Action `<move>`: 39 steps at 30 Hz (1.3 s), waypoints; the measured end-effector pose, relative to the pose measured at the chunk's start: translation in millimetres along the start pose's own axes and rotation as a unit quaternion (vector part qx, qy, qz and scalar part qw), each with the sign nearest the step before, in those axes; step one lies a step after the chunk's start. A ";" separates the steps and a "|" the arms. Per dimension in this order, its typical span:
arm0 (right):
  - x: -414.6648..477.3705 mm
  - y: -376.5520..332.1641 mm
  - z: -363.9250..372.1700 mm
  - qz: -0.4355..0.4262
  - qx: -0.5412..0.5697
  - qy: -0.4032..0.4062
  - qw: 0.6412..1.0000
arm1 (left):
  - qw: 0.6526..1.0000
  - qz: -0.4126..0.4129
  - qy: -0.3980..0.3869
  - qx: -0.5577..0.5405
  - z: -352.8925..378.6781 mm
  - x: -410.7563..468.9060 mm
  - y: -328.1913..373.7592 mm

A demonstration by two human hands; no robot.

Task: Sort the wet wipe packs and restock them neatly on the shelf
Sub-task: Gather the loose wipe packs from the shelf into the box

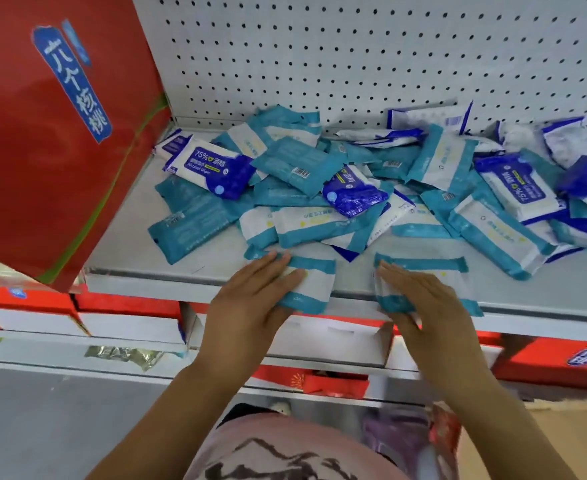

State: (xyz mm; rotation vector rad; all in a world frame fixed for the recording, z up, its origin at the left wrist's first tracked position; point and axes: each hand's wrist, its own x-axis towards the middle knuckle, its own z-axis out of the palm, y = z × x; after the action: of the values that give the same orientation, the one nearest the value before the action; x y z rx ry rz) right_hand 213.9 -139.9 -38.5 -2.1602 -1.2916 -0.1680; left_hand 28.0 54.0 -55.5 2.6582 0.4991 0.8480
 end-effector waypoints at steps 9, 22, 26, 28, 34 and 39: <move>58.9 -45.1 -11.2 -0.100 0.019 0.181 0.978 | 0.991 -0.006 0.117 -0.067 -42.7 68.0 -28.2; 141.2 -50.1 31.9 0.135 0.135 0.010 0.981 | 0.963 -0.041 -0.228 -0.139 -27.7 185.2 -71.6; 154.3 -37.3 17.5 0.260 0.034 -0.016 0.965 | 0.959 -0.017 -0.259 -0.110 -35.8 203.2 -77.9; 158.3 -37.7 13.8 0.313 0.015 -0.067 0.947 | 0.954 -0.016 -0.283 -0.098 -36.7 210.8 -77.6; 156.9 -44.1 17.3 0.290 -0.059 -0.037 0.954 | 0.950 0.001 -0.306 -0.061 -33.1 221.4 -84.6; 162.0 -47.1 19.8 0.292 -0.043 -0.047 0.954 | 0.962 -0.019 -0.271 0.012 -27.9 231.0 -94.0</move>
State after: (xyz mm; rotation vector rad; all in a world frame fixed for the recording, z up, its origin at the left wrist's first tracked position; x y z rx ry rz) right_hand 254.4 9.8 31.0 -2.5500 -0.6496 0.1238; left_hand 166.1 238.3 44.2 2.7291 0.4139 0.0805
